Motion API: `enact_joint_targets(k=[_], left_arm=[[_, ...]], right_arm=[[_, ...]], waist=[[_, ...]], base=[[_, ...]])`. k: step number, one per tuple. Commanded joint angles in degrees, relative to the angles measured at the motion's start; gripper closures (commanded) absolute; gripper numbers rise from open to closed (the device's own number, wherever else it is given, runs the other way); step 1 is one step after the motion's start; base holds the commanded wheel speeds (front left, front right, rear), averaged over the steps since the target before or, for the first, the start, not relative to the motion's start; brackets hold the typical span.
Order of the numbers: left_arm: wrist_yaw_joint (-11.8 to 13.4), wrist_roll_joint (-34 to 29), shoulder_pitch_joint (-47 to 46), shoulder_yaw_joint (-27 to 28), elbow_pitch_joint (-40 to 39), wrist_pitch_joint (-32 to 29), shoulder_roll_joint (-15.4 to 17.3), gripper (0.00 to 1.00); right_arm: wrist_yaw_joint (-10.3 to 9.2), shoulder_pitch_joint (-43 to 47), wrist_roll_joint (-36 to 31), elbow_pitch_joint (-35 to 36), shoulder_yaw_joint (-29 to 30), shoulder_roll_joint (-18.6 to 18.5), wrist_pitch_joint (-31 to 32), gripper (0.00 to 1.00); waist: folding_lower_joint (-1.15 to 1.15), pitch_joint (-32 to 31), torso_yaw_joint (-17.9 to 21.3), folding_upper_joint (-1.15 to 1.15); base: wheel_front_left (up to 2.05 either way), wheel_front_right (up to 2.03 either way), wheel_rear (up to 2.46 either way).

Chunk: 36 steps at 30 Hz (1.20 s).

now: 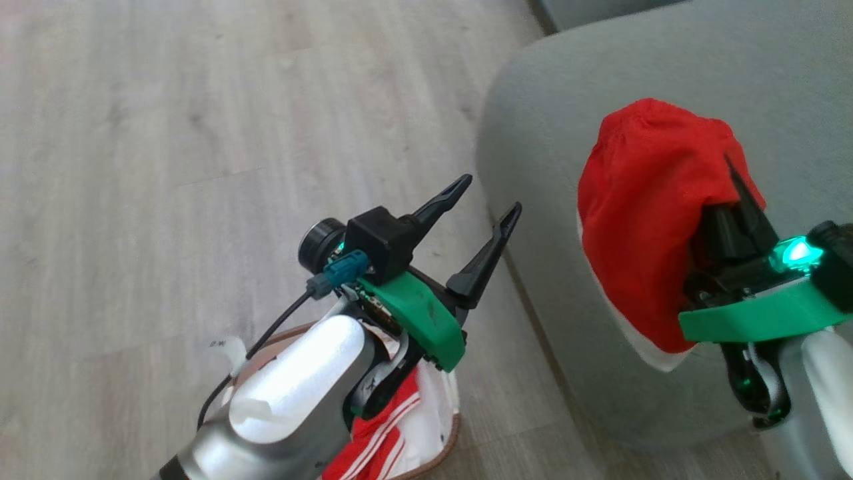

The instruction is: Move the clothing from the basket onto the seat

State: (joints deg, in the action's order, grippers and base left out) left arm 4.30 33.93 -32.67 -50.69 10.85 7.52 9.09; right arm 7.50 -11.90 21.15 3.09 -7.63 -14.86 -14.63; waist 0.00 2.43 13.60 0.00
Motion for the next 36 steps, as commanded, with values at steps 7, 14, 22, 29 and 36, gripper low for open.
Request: enact_joint_targets(k=[7, 14, 22, 29, 36], left_arm=[[0.3, -0.5, -2.5, 2.2, 0.5, 1.5, 0.9, 0.0], [0.5, -1.2, -3.4, 2.4, 2.2, 3.3, 0.8, 0.0], [0.3, -1.7, -4.6, 2.1, 3.8, 4.2, 0.2, 0.0], [-0.1, -1.9, -5.9, 1.5, 4.6, 4.3, -0.3, 0.0], [-0.1, -2.7, -7.7, 0.6, 4.5, 3.5, -0.8, 0.0]], right_arm=[[-0.01, -0.9, 0.3, 3.5, 0.9, -1.6, -0.4, 1.0], [-0.01, -0.4, 0.8, 4.5, 2.1, -0.8, -0.4, 1.0], [-0.01, -0.4, 1.3, 5.4, 3.8, -0.3, -0.4, 1.0], [-0.01, -4.6, 1.9, 4.8, 5.2, -1.8, -0.4, 1.0], [-0.01, -13.2, 3.8, -1.5, 6.9, -6.2, -0.4, 1.0]], waist=[[0.0, 1.4, 8.2, 0.0], [0.0, 3.1, 13.1, 0.0], [0.0, 4.8, 15.5, 0.0], [0.0, 6.7, 14.7, 0.0], [0.0, 10.5, 11.9, 0.0]], base=[[0.0, 0.0, 0.0], [0.0, 0.0, 0.0], [0.0, 0.0, 0.0], [0.0, 0.0, 0.0], [0.0, 0.0, 0.0]])
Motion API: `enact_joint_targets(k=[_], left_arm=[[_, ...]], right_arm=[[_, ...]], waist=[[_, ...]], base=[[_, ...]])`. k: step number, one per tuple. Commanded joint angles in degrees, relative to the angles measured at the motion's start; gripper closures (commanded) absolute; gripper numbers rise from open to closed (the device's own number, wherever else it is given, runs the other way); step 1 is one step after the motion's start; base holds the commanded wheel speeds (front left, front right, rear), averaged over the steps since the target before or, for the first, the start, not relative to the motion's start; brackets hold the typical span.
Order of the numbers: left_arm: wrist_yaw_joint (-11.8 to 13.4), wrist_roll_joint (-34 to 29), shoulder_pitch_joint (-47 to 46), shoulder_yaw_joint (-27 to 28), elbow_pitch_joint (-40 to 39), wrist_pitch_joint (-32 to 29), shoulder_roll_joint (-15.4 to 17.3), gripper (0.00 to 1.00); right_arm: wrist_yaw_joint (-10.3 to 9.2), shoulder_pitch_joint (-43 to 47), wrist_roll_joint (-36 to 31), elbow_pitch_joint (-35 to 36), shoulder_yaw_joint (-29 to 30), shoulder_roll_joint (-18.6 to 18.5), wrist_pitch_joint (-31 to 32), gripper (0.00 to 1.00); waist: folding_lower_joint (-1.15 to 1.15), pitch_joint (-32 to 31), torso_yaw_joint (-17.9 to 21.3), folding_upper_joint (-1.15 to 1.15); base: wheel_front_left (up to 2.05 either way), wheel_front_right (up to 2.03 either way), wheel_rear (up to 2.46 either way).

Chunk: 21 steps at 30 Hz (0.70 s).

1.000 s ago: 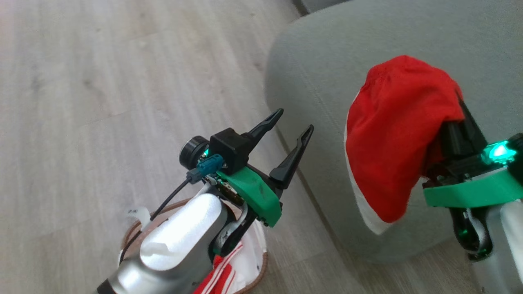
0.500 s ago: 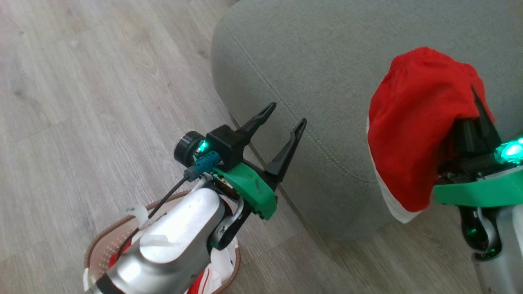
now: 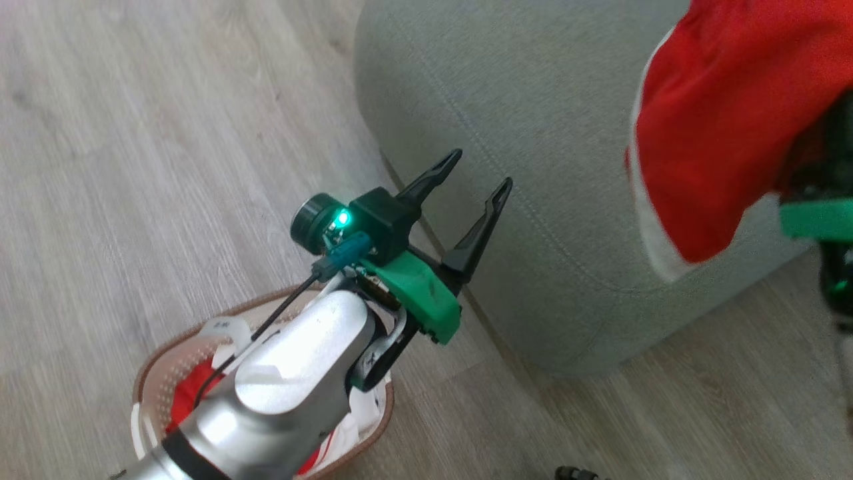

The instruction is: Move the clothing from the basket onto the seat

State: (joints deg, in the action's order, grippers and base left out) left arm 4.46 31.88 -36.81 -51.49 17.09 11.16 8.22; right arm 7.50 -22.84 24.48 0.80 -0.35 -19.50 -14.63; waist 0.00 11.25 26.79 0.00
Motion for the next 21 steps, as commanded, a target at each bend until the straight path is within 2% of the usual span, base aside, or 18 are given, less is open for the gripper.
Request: enact_joint_targets(k=[1, 12, 21], left_arm=[[-0.2, -0.9, -4.0, 1.3, -1.8, -0.4, 0.1, 0.0], [0.3, -3.2, -8.8, -0.4, -2.4, -2.7, -1.1, 0.0], [0.6, -5.1, -13.0, -2.1, -2.1, -3.0, -3.0, 0.0]], right_arm=[[-0.01, -3.4, 0.8, -1.5, -0.7, -2.5, -0.4, 1.0], [-0.01, -19.9, 5.4, -15.2, -3.1, -9.4, -0.4, 1.0], [-0.01, -29.3, 6.6, -26.0, -1.4, -15.6, -0.4, 1.0]], waist=[[0.0, 2.4, -1.8, 0.0], [0.0, 12.0, -6.7, 0.0], [0.0, 19.3, -11.6, 0.0]], base=[[0.0, 0.0, 0.0], [0.0, 0.0, 0.0], [0.0, 0.0, 0.0]])
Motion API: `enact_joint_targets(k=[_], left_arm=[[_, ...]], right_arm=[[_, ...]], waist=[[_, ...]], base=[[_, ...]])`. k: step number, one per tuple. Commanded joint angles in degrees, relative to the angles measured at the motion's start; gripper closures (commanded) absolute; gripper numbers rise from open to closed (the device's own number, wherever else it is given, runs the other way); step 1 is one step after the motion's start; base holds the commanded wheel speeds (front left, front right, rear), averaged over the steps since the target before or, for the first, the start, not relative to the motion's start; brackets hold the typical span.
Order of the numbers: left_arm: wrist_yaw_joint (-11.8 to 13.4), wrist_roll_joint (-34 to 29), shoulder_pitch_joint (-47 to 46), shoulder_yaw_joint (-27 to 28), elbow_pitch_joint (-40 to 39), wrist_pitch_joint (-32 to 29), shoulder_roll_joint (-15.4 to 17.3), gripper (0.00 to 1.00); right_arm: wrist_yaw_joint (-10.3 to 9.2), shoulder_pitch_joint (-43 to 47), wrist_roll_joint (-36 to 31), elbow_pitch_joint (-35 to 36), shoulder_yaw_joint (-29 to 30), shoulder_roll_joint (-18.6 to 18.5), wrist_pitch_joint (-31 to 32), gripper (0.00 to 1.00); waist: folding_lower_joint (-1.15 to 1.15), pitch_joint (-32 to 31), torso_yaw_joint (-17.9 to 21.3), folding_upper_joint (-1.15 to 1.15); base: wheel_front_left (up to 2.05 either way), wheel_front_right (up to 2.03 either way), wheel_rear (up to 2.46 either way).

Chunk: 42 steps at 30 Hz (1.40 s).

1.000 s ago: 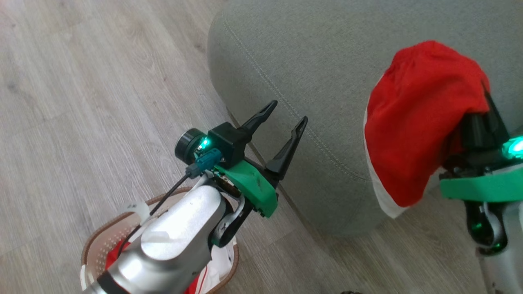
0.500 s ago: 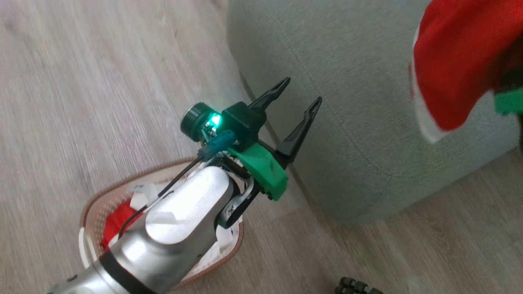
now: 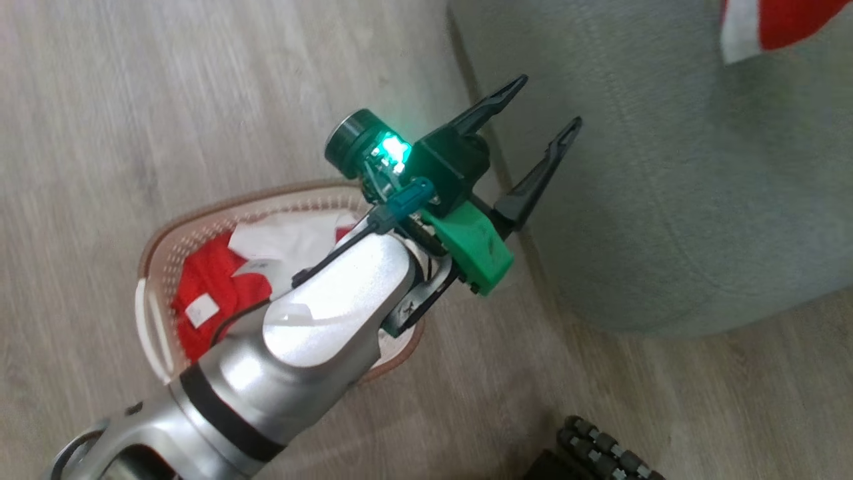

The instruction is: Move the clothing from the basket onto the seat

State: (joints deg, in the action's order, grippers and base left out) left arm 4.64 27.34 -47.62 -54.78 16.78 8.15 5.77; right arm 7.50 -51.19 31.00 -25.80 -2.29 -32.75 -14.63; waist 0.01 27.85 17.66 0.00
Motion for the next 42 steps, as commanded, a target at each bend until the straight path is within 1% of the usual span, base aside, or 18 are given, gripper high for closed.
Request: enact_joint_targets(k=[1, 5, 8, 11, 16, 18, 21, 23, 24, 25, 26, 27, 30, 35, 37, 42], left_arm=[[0.4, -0.7, -2.6, 1.0, -1.7, 0.1, -0.8, 0.0], [0.3, -1.0, -3.6, 0.1, -1.5, 0.6, -1.4, 0.0], [0.3, -0.9, -4.1, -0.5, -1.2, 1.2, -1.9, 0.0], [0.4, -0.7, -4.3, -0.9, -0.9, 1.8, -2.2, 0.0], [0.5, 0.0, -4.5, -1.4, 0.0, 2.6, -2.5, 0.0], [0.5, 0.3, -4.5, -1.6, 0.4, 2.8, -2.5, 0.0], [0.5, 0.8, -4.4, -1.8, 0.8, 3.0, -2.6, 0.0], [0.5, 1.1, -4.4, -1.9, 1.1, 3.2, -2.7, 0.0], [0.5, 1.3, -4.3, -1.9, 1.2, 3.2, -2.7, 0.0], [0.5, 1.5, -4.2, -1.9, 1.3, 3.3, -2.7, 0.0], [0.5, 1.5, -4.2, -1.9, 1.3, 3.3, -2.7, 0.0], [0.5, 1.6, -4.1, -2.0, 1.5, 3.4, -2.7, 0.0], [0.4, 2.1, -3.8, -2.0, 1.9, 3.7, -2.7, 0.0], [0.1, 3.2, -2.5, -1.7, 2.5, 4.3, -2.3, 0.0], [0.1, 3.9, -1.3, -1.3, 2.6, 4.8, -1.9, 0.0], [0.3, 5.4, 1.5, -0.2, 2.2, 5.6, -0.5, 0.0]], right_arm=[[-0.01, -1.4, 0.2, -0.8, 0.5, -2.8, -0.4, 1.0], [-0.01, -2.8, 0.1, -7.1, -2.9, -5.3, -0.4, 1.0], [-0.01, -3.5, -0.2, -11.6, -5.2, -6.7, -0.4, 1.0], [-0.01, -4.0, 0.1, -16.9, -8.8, -7.8, -0.4, 1.0], [-0.01, -4.8, 2.8, -25.6, -16.3, -8.1, -0.1, 1.0], [-0.01, -5.3, 4.4, -28.7, -19.6, -8.1, 1.9, 1.0], [-0.01, -6.1, 7.8, -31.0, -23.3, -8.0, 4.6, 1.0], [-0.01, -6.6, 9.7, -31.7, -25.4, -8.3, 5.4, 1.0], [-0.01, -6.8, 10.5, -31.9, -26.4, -8.5, 5.5, 0.77], [-0.01, -7.0, 11.2, -32.1, -27.4, -8.7, 5.7, 0.51], [-0.01, -7.0, 11.2, -32.1, -27.4, -8.7, 5.7, 0.51], [-0.01, -7.2, 11.9, -32.4, -28.3, -8.9, 5.8, 0.0], [-0.01, -7.7, 13.6, -33.3, -31.1, -9.3, 6.8, 0.0], [-0.01, -7.3, 17.3, -33.1, -35.7, -9.6, 11.2, 0.0], [-0.01, -7.1, 19.1, -32.2, -38.4, -10.1, 13.0, 0.0], [-0.01, -6.8, 22.2, -28.8, -42.4, -11.2, 13.8, 0.0]], waist=[[-0.01, 3.2, -3.0, 0.0], [-0.01, 5.2, -4.9, 0.0], [-0.01, 6.1, -5.9, 0.0], [-0.01, 6.5, -6.5, 0.0], [-0.01, 6.2, -6.8, 0.0], [-0.01, 5.8, -6.8, 0.0], [-0.01, 5.1, -6.6, 0.0], [-0.01, 4.5, -6.5, 0.0], [-0.01, 4.1, -6.5, 0.0], [-0.01, 3.8, -6.4, 0.0], [-0.01, 3.8, -6.4, 0.0], [-0.01, 3.3, -6.4, 0.0], [-0.01, 1.8, -6.2, 0.0], [-0.01, -1.9, -5.8, 0.0], [-0.01, -4.6, -5.5, 0.0], [-0.01, -9.3, -4.9, 0.0]], base=[[0.0, 0.0, 0.0], [0.0, 0.0, 0.0], [0.0, 0.0, 0.0], [0.0, 0.0, 0.0], [0.0, 0.0, 0.0], [0.0, 0.0, 0.0], [0.0, 0.0, 0.0], [0.0, 0.0, 0.0], [0.0, 0.0, 0.0], [0.0, 0.0, 0.0], [0.0, 0.0, 0.0], [0.0, 0.0, 0.0], [0.0, 0.0, 0.0], [0.0, 0.0, 0.0], [0.0, 0.0, 0.0], [0.0, 0.0, 0.0]])
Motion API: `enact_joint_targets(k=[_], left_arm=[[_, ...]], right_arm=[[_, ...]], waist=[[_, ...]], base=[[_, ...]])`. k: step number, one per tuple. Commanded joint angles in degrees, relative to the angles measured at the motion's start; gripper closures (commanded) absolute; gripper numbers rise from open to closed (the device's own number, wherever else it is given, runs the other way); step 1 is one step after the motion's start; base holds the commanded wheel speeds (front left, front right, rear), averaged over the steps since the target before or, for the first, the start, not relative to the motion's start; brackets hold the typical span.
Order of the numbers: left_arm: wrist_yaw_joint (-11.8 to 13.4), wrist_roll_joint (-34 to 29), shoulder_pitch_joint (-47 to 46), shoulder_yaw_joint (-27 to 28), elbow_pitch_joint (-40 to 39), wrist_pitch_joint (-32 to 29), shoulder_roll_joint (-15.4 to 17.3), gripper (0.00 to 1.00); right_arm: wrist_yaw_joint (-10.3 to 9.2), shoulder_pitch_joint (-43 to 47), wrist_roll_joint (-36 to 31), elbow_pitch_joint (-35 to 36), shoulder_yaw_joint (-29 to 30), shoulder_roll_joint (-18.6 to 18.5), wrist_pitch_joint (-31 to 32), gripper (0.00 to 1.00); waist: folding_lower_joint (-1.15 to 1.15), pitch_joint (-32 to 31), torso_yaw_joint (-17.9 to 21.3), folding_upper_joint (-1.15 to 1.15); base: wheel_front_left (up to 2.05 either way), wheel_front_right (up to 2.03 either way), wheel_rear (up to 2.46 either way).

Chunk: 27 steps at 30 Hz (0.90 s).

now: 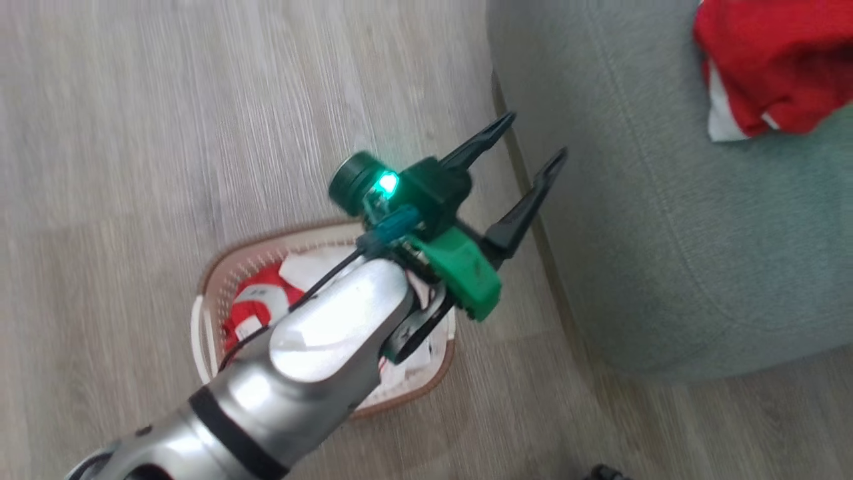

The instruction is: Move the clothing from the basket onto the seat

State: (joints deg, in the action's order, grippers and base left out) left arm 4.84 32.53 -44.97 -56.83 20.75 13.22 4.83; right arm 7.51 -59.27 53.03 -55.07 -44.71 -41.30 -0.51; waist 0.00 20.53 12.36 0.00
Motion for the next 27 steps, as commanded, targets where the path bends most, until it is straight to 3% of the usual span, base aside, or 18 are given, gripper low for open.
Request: enact_joint_targets(k=[1, 10, 17, 23, 27], left_arm=[[0.1, 0.4, -0.6, 2.0, -2.0, 0.6, 0.7, 0.0], [1.4, 2.2, 5.0, 4.7, -5.6, 1.4, 3.6, 0.0], [3.2, 2.8, 9.1, 7.8, -9.9, 1.7, 6.6, 0.0], [5.8, 2.8, 12.7, 11.3, -13.3, 1.7, 9.4, 0.0], [7.7, 2.4, 15.8, 14.1, -15.3, 1.8, 11.2, 0.0]], right_arm=[[-0.02, 1.2, 0.6, 1.3, -0.7, -3.1, -0.6, 0.0], [-0.02, 0.9, 3.9, 9.3, -6.8, -7.8, -2.9, 0.0], [-0.02, 1.6, 3.8, 15.3, -8.4, -10.9, -8.8, 0.0], [-0.02, 6.5, 4.3, 19.4, -4.7, -12.3, -13.7, 0.0], [-0.02, 12.3, 3.4, 22.3, 3.1, -11.5, -14.4, 0.0]], waist=[[0.0, -3.0, 0.5, 0.0], [0.0, -11.0, -0.7, 0.0], [0.0, -15.2, -3.2, 0.0], [0.0, -16.8, -6.3, 0.0], [0.0, -17.6, -8.5, 0.0]], base=[[0.0, 0.0, 0.0], [0.0, 0.0, 0.0], [0.0, 0.0, 0.0], [0.0, 0.0, 0.0], [0.0, 0.0, 0.0]])
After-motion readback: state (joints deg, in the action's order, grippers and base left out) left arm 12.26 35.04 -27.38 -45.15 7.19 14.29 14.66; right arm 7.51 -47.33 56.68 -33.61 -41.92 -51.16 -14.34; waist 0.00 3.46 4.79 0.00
